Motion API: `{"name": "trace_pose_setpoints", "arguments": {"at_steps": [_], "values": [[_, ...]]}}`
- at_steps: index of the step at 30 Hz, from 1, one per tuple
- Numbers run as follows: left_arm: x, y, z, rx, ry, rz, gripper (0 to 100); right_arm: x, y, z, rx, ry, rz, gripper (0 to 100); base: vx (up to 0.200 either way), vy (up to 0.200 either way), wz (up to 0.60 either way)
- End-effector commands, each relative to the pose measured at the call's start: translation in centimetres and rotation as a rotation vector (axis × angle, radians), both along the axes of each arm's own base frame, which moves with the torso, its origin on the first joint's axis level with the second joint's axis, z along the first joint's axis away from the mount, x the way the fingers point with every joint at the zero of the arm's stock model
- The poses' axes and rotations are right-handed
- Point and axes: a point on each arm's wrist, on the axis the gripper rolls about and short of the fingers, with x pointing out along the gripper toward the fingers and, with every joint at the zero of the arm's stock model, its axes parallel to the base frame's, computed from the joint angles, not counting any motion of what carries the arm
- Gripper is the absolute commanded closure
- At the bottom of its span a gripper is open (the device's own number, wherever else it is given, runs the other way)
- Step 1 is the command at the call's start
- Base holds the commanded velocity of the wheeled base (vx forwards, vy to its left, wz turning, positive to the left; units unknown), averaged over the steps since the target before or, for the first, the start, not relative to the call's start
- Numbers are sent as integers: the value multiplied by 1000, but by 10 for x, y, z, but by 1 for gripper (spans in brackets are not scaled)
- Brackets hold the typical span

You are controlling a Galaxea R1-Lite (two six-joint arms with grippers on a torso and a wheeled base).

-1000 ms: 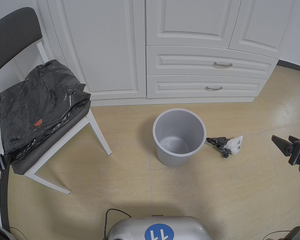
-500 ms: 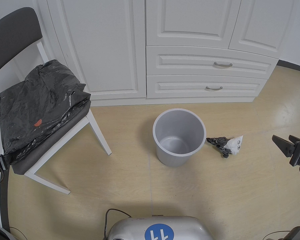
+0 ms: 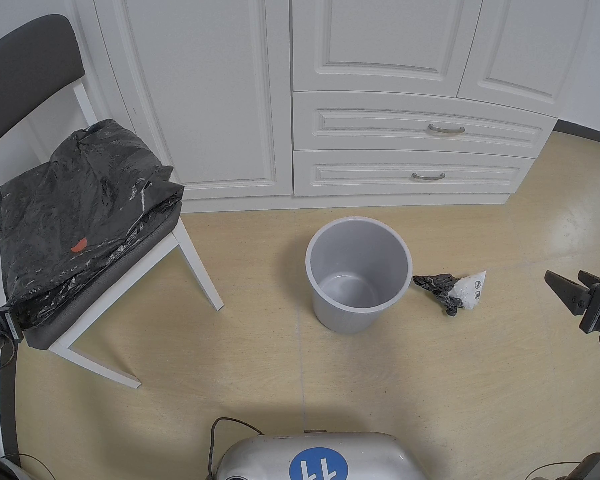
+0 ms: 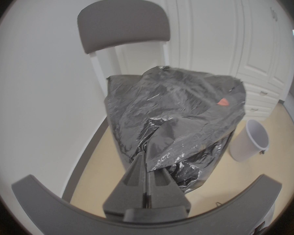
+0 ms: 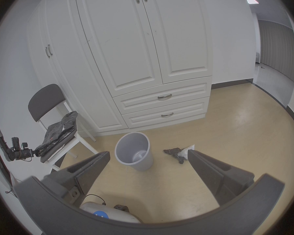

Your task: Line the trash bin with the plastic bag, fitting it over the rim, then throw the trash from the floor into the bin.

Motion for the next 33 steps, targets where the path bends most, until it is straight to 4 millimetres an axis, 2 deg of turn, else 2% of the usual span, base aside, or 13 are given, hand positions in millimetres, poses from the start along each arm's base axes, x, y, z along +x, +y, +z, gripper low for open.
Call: {"name": "trace_pose_setpoints", "arguments": {"at_steps": [1, 6, 9, 11, 12, 14, 15, 16, 22, 26, 31, 32, 33], "values": [[-5, -12, 6, 3, -53, -56, 100, -1, 0, 2, -5, -11, 2, 0, 0, 0, 0], [-13, -45, 33, -49, -235, -227, 100, -5, 10, 4, -30, -29, 91, 0, 0, 0, 0], [-21, -74, 56, -69, -356, -387, 100, 9, 20, 11, -51, -22, 129, 0, 0, 0, 0], [-22, -79, 60, -70, -375, -422, 100, 13, 22, 14, -52, -22, 130, 0, 0, 0, 0], [-27, -94, 71, -66, -428, -521, 100, 22, 28, 23, -52, -34, 151, 0, 0, 0, 0], [-29, -97, 73, -65, -437, -540, 100, 24, 29, 25, -51, -39, 157, 0, 0, 0, 0], [-36, -111, 78, -69, -474, -636, 100, 28, 39, 31, -45, -56, 204, 0, 0, 0, 0], [-37, -113, 79, -69, -483, -652, 100, 28, 40, 32, -44, -57, 208, 0, 0, 0, 0], [-55, -132, 86, -123, -535, -807, 100, 35, 54, 28, -61, -53, 264, 0, 0, 0, 0], [-61, -139, 97, -201, -574, -841, 100, 40, 76, 19, -65, -27, 350, 0, 0, 0, 0], [-63, -150, 122, -354, -654, -833, 100, 51, 130, 4, -78, -41, 414, 0, 0, 0, 0], [-63, -150, 122, -354, -654, -833, 100, 51, 130, 4, -78, -41, 414, 0, 0, 0, 0], [-64, -155, 132, -408, -684, -821, 100, 55, 148, -5, -75, -53, 420, 0, 0, 0, 0]]}}
